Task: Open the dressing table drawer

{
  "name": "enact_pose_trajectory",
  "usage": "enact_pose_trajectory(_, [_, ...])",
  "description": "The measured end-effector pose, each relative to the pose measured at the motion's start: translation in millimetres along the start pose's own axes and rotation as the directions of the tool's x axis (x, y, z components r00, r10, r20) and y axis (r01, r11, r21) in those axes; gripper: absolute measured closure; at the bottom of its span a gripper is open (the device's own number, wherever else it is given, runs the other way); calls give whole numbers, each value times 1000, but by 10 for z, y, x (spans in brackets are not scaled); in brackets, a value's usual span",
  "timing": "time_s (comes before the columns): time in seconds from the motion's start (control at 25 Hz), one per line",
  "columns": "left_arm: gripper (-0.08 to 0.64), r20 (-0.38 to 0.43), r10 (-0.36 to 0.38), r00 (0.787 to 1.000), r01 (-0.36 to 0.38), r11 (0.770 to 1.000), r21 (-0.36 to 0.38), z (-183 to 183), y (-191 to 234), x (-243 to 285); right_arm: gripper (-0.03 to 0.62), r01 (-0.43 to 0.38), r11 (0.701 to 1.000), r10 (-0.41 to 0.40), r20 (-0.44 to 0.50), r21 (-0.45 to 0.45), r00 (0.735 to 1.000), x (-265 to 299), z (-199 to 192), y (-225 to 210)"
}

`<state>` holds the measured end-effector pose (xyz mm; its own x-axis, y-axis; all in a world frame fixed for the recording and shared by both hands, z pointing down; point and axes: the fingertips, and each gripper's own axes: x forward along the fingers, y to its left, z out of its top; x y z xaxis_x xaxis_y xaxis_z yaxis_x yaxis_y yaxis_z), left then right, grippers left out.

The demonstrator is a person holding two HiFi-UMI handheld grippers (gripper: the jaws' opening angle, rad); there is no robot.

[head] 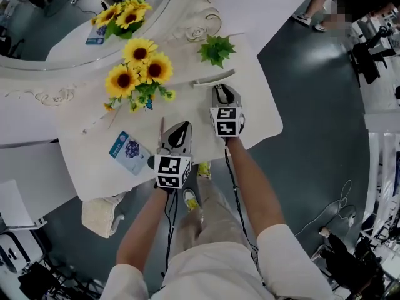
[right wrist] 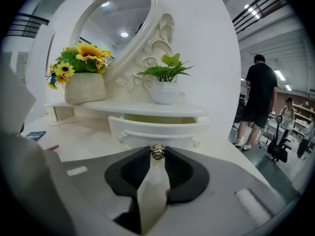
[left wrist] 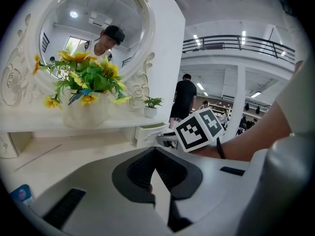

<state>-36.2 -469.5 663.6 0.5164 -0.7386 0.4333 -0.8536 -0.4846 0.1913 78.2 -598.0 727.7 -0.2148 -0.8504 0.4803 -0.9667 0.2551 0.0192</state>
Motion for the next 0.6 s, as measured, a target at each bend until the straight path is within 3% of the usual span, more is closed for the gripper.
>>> enact_pose_trajectory(0.6, [551, -6, -3, 1000, 3, 1000, 1, -25, -11, -63, 491, 14, 1000, -14, 4, -19, 1000, -66, -56, 35])
